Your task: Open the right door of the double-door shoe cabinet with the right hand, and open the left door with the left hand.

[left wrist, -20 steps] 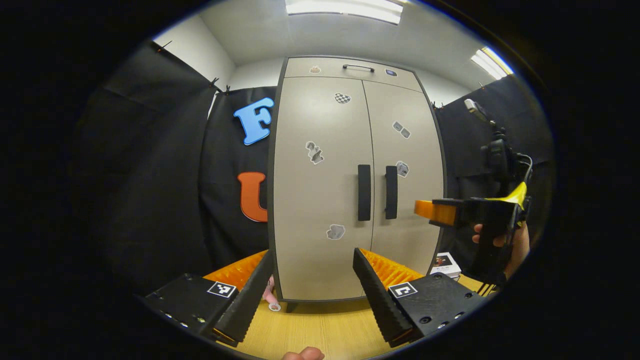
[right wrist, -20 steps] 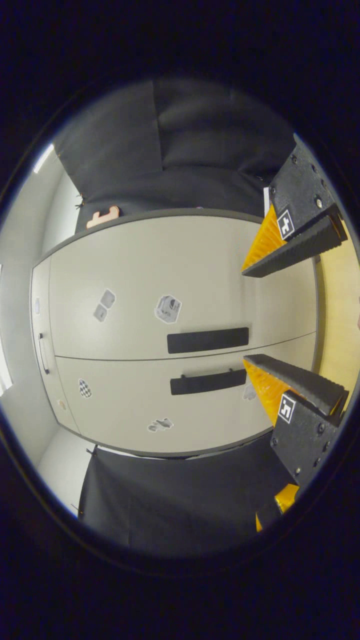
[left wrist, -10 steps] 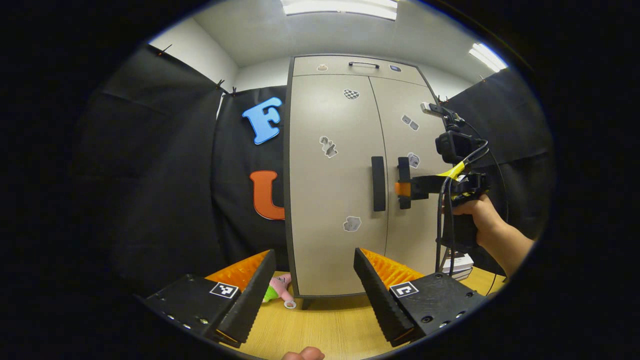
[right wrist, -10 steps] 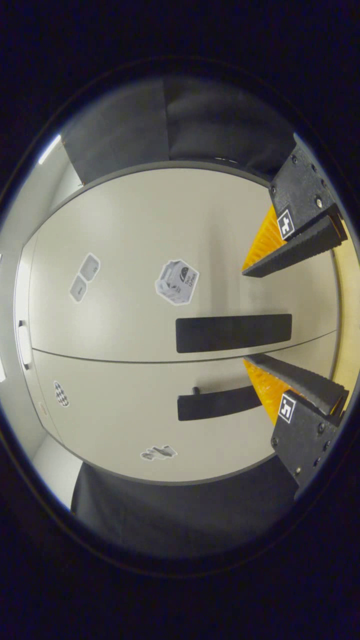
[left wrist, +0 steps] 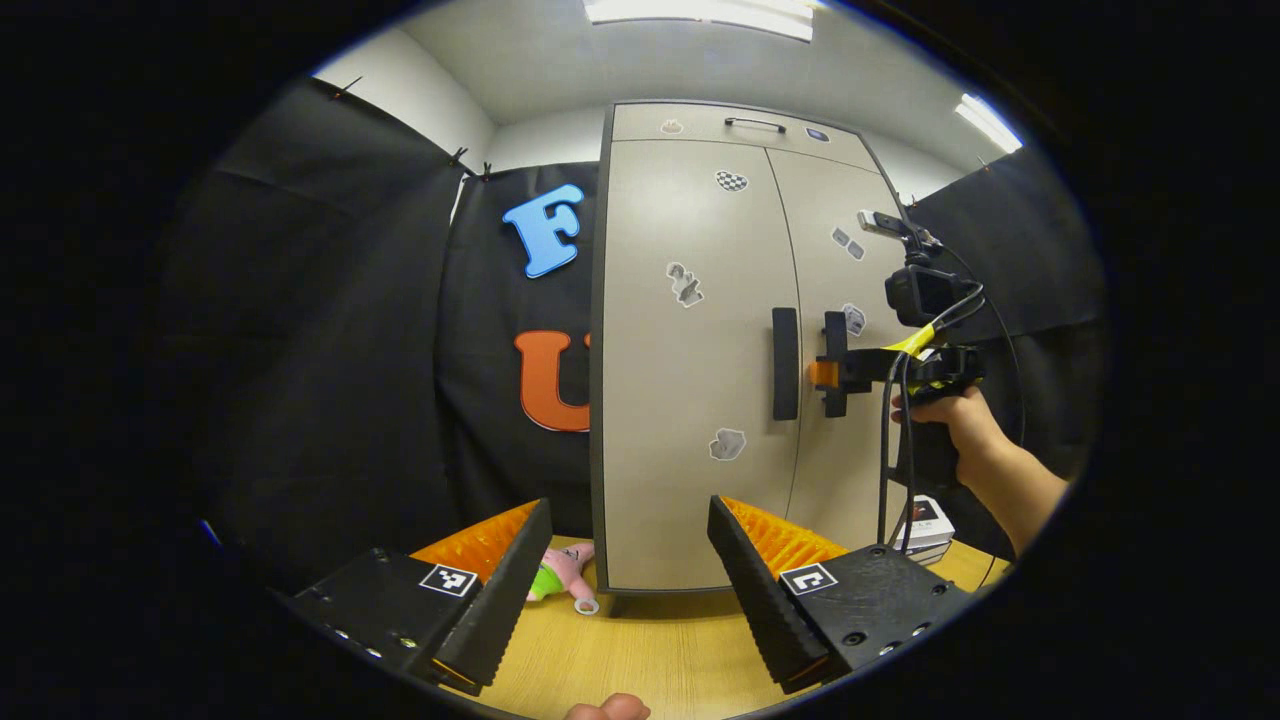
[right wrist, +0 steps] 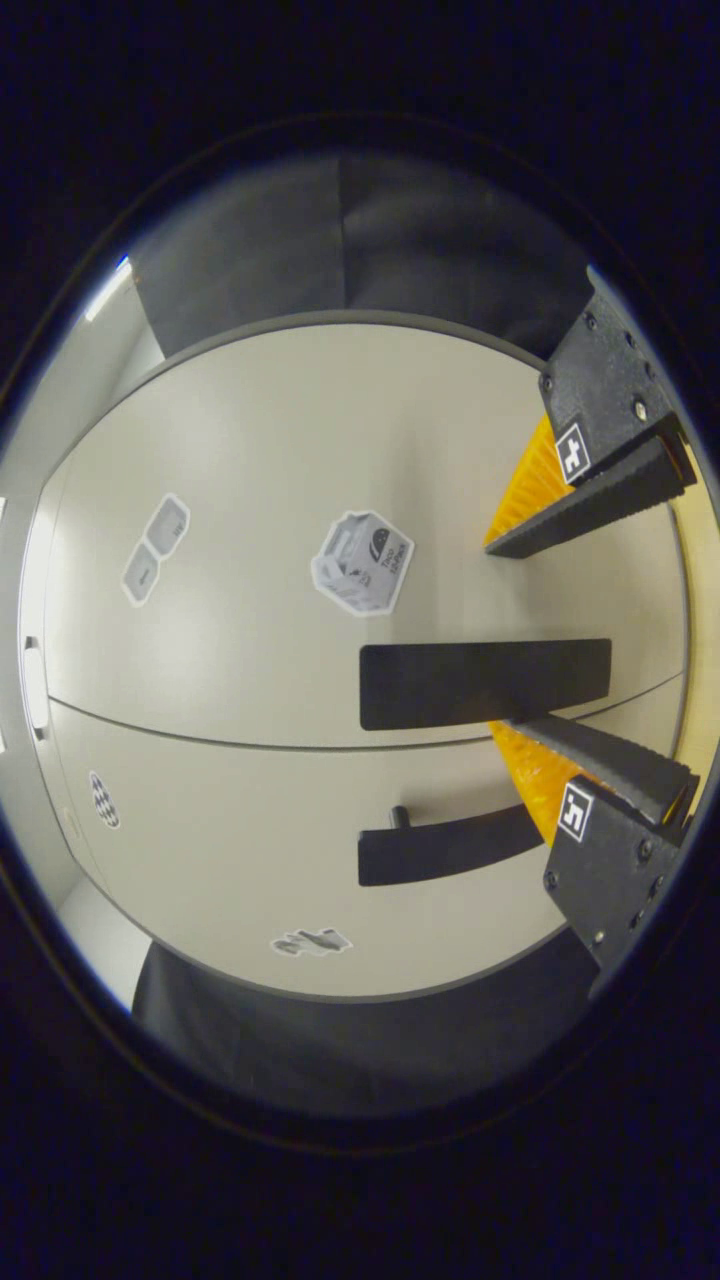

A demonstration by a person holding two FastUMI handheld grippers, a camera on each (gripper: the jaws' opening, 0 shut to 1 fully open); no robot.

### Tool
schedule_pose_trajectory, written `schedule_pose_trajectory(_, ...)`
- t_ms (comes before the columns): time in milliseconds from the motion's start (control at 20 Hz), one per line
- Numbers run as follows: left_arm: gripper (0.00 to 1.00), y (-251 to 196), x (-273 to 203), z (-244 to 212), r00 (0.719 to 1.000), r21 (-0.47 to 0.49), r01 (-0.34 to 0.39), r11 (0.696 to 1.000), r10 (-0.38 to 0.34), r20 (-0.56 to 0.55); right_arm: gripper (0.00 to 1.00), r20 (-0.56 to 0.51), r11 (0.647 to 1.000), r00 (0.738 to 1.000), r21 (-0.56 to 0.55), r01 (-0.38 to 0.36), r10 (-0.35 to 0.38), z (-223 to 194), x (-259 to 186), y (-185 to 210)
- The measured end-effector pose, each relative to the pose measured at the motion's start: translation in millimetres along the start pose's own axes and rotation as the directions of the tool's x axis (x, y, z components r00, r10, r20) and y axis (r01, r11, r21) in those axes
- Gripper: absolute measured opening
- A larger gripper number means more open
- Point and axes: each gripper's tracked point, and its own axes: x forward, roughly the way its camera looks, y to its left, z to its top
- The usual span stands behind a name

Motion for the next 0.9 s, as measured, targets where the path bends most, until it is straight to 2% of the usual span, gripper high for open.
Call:
schedule_pose_trajectory(150,0.94,-1,2,-2,1.0,0.004,0.003,1.0,-0.003,-0.003,0.89,-0.005,1.0,1.0,0.004,-0.007,0.007,-2,0,2)
schedule_pose_trajectory(200,0.94,-1,1,-2,1.0,0.004,0.003,1.0,-0.003,-0.004,0.74,-0.004,1.0,1.0,0.001,-0.013,0.013,-1,0,5)
schedule_pose_trajectory(250,0.94,-1,2,-2,1.0,0.003,0.004,1.0,-0.004,-0.003,0.71,-0.004,1.0,1.0,-0.008,-0.019,0.019,-2,-1,8)
schedule_pose_trajectory(300,0.94,0,3,-2,1.0,0.002,0.003,1.0,-0.003,-0.003,0.6,0.006,0.999,0.999,-0.016,-0.037,0.038,-2,0,14)
schedule_pose_trajectory(350,0.94,0,3,-3,1.0,0.001,0.003,1.0,-0.003,-0.004,0.53,0.011,0.999,0.999,-0.027,-0.037,0.037,-2,-3,17)
schedule_pose_trajectory(400,0.94,1,1,-4,1.0,0.001,0.001,1.0,-0.001,-0.005,0.34,0.015,0.998,0.999,-0.047,-0.038,0.039,-2,1,18)
schedule_pose_trajectory(600,0.94,9,1,-4,1.0,-0.006,-0.014,1.0,0.014,-0.007,0.28,0.003,0.997,0.997,-0.02,-0.073,0.073,-3,-4,17)
schedule_pose_trajectory(900,0.94,14,2,-5,0.999,-0.004,-0.032,0.999,0.032,-0.009,0.29,-0.019,0.994,0.994,-0.009,-0.112,0.112,-6,-38,9)
